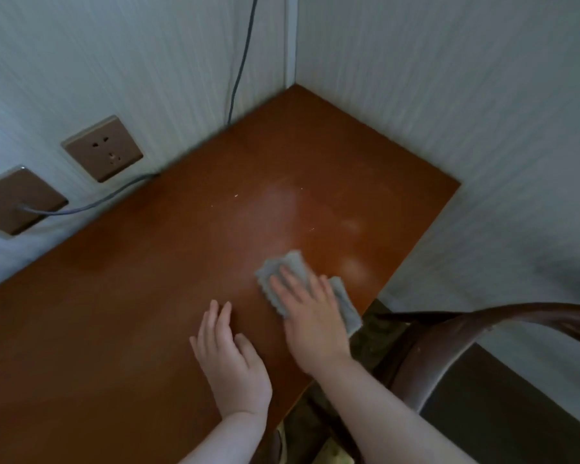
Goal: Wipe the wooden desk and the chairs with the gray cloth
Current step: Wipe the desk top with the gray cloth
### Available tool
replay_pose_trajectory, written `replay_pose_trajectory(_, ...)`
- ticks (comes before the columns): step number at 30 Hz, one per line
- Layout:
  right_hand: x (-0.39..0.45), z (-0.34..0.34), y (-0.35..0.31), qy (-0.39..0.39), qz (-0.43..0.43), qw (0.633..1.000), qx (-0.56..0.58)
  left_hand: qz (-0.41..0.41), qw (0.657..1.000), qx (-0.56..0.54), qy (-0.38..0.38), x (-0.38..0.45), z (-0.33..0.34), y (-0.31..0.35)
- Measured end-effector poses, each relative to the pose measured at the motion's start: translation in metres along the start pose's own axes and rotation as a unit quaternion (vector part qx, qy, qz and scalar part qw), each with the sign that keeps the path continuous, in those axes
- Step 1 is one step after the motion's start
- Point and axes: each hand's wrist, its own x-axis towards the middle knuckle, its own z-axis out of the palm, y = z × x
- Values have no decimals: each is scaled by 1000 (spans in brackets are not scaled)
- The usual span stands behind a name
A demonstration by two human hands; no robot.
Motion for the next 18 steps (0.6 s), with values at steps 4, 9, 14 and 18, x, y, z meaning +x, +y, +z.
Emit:
replay_pose_trajectory(4, 7, -27, 61, 42, 314, 948, 36, 46, 999, -9, -15, 15, -3, 0)
replay_pose_trajectory(9, 9, -20, -12, 85, 98, 991, 46, 102, 993, 59, -27, 71, 0, -1)
replay_pose_trajectory(14, 36, 1, -29, -50, -69, 996, -5, 68, 989, 129, -31, 97, 2, -1)
replay_pose_trajectory(18, 39, -10, 46, 95, 274, 956, -37, 95, 978, 177, -53, 95, 8, -1)
